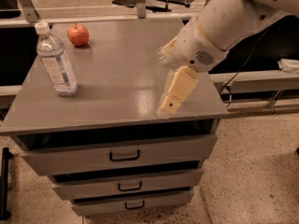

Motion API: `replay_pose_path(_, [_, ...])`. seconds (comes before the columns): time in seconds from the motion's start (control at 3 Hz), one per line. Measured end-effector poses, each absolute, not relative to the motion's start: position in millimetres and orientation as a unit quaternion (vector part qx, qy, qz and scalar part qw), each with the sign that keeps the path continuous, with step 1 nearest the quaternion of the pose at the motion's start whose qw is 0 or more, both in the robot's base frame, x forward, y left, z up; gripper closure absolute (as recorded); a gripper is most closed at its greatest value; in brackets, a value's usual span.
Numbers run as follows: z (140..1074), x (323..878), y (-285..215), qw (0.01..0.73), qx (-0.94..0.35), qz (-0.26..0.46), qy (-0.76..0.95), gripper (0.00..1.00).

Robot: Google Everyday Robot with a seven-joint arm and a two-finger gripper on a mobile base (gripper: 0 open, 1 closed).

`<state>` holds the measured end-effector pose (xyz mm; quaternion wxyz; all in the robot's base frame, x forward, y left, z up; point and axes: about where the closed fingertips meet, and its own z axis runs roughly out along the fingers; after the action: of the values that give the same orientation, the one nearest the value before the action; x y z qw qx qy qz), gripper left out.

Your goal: Knock blue plastic bottle over

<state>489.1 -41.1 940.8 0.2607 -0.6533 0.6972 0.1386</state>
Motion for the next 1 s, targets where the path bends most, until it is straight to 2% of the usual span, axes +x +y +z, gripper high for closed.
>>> replay_pose_path(0.33, [925.8,507.1,59.7,0.284,-0.681,0.206,0.643,0.0])
replay_pose_path(1.0, [924.9,516.4,64.6,0.308,-0.676,0.206,0.637,0.0])
